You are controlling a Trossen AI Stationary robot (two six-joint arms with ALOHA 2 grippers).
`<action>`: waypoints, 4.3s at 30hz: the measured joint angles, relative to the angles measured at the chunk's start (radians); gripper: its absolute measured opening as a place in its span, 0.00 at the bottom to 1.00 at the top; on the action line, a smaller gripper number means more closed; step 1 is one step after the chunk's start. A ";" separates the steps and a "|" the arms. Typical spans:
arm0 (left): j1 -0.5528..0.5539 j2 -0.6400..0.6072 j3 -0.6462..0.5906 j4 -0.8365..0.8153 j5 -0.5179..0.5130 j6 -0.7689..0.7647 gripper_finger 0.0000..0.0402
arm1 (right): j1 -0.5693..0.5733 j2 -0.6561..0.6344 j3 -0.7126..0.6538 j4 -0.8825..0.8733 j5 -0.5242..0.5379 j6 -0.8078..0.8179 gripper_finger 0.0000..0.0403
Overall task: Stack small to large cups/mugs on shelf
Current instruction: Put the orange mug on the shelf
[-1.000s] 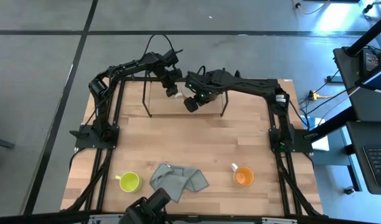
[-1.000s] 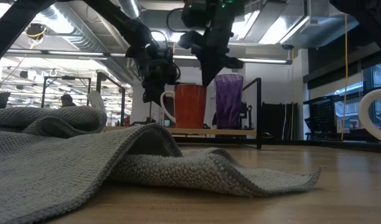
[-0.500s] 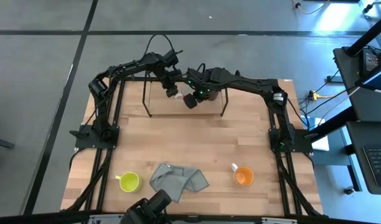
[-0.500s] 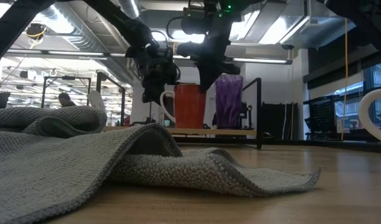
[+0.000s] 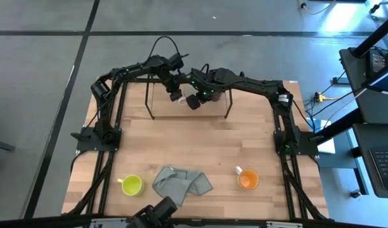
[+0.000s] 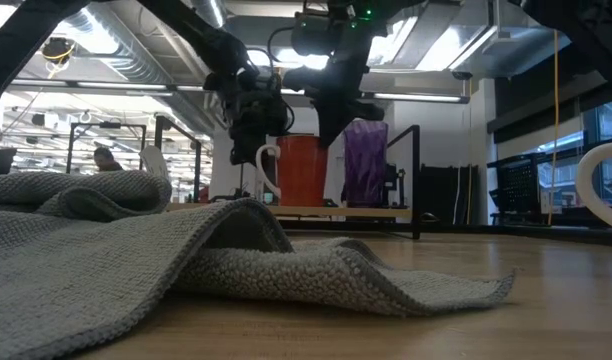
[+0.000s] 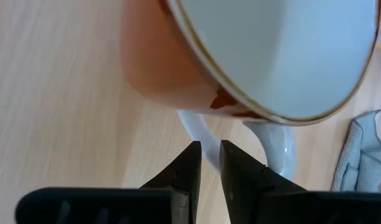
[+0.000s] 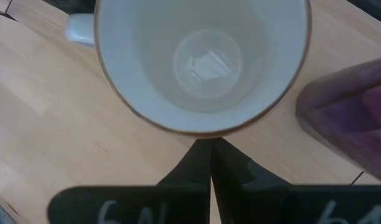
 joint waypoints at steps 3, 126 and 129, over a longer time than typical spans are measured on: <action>0.000 0.000 0.000 0.000 0.000 -0.003 0.13 | 0.006 0.000 0.000 -0.001 -0.001 0.007 0.02; -0.113 -0.134 -0.217 0.404 0.067 -0.217 0.13 | 0.210 -0.044 0.104 -0.038 0.130 0.026 0.03; -0.118 -0.134 -0.217 0.407 0.066 -0.218 0.13 | 0.209 -0.070 0.104 -0.041 0.139 0.027 0.03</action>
